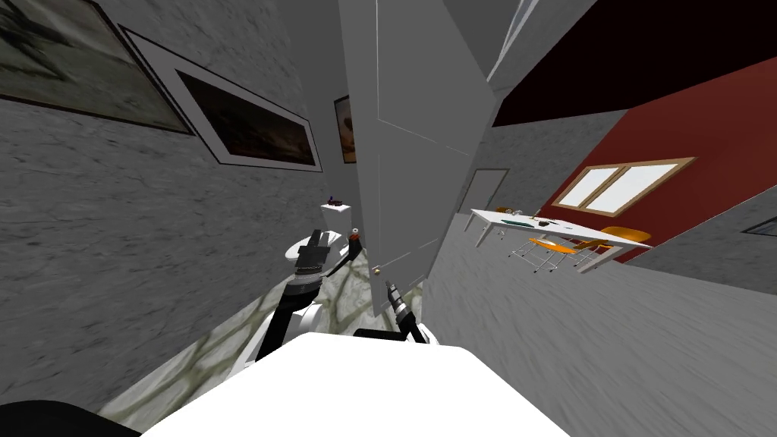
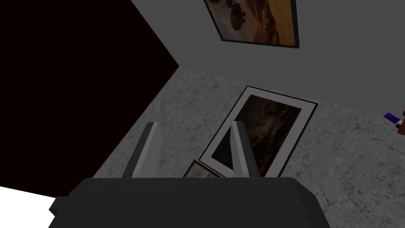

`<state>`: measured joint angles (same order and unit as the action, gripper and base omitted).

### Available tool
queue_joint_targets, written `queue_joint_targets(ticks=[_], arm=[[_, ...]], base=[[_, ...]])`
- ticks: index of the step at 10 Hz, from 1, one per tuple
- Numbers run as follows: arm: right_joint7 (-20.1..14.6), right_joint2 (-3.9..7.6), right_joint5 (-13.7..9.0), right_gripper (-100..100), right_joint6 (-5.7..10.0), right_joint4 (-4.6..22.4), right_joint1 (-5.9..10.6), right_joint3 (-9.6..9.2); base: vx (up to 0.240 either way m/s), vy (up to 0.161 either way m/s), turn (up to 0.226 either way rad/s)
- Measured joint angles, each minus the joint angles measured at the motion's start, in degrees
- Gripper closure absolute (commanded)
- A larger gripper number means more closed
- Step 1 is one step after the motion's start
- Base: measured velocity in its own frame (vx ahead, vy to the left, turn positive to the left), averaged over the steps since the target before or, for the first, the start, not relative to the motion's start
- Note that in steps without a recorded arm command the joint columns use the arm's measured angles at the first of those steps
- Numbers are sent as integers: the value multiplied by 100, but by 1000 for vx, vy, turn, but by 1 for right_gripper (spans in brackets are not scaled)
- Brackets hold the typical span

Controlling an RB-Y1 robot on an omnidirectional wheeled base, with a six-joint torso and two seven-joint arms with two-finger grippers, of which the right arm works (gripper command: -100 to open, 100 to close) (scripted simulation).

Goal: Push the door open

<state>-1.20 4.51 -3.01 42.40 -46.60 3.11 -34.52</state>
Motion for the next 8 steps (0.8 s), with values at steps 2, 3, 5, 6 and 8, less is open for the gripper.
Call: queue_joint_targets(ticks=[2,3,5,6,8], arm=[[-41,-29,-23,-100,35,-27,-38,-46],[-54,-49,-33,-100,18,-104,-76,-69],[-49,-42,-35,-100,28,-94,-87,-60],[-41,-37,-36,-100,42,-91,-90,-49],[-24,-42,-39,-100,88,-52,-83,-20]], base=[[-218,-78,-38],[-110,-24,-3],[156,78,30],[178,144,24],[213,153,26]])
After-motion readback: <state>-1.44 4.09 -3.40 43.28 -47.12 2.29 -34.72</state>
